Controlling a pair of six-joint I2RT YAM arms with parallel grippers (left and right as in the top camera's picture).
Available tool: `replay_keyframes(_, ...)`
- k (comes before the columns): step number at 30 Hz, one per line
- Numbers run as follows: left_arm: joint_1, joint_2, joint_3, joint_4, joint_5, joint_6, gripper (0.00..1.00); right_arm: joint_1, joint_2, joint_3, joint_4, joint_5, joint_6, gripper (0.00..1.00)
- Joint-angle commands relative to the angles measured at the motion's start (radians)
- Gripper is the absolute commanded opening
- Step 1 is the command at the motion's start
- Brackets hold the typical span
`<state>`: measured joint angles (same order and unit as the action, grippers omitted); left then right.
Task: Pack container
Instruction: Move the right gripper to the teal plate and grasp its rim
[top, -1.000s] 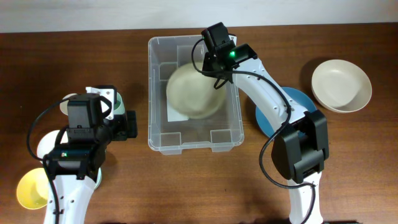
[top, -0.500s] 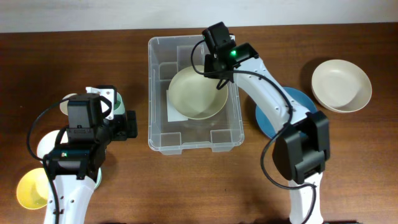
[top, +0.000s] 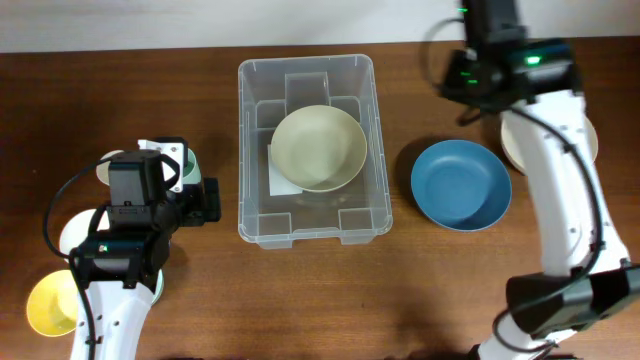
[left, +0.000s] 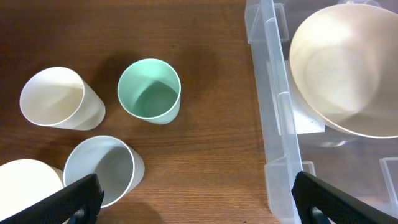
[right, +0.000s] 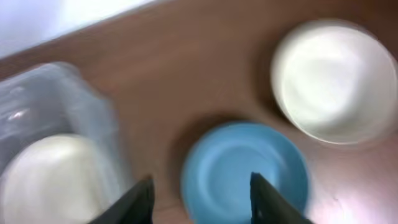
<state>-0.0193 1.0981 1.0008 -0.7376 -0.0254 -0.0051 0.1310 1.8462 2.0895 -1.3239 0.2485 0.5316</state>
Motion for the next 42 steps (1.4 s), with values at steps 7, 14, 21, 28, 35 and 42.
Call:
replay_keyframes(7, 0.005, 0.002, 0.016, 0.003, 0.015, -0.010, 0.99, -0.046, 0.133, -0.023, -0.003, -0.186, 0.114, 0.99)
replay_keyframes(14, 0.005, 0.002, 0.016, 0.003, 0.015, -0.010, 0.99, -0.047, 0.248, -0.023, -0.043, -0.129, 0.352, 0.89)
replay_keyframes(21, 0.005, 0.002, 0.016, 0.003, 0.015, -0.010, 0.99, -0.026, 0.394, -0.023, -0.050, -0.145, 0.421, 0.87)
replay_keyframes(28, 0.004, 0.002, 0.016, 0.003, 0.015, -0.010, 0.99, -0.020, 0.514, -0.023, -0.045, -0.151, 0.481, 0.84)
replay_keyframes(35, 0.004, 0.002, 0.016, 0.003, 0.015, -0.010, 0.99, -0.020, 0.540, -0.023, -0.038, -0.147, 0.480, 0.76)
replay_keyframes(42, 0.005, 0.002, 0.016, 0.003, 0.015, -0.010, 0.99, -0.020, 0.566, -0.023, -0.042, -0.144, 0.480, 0.72)
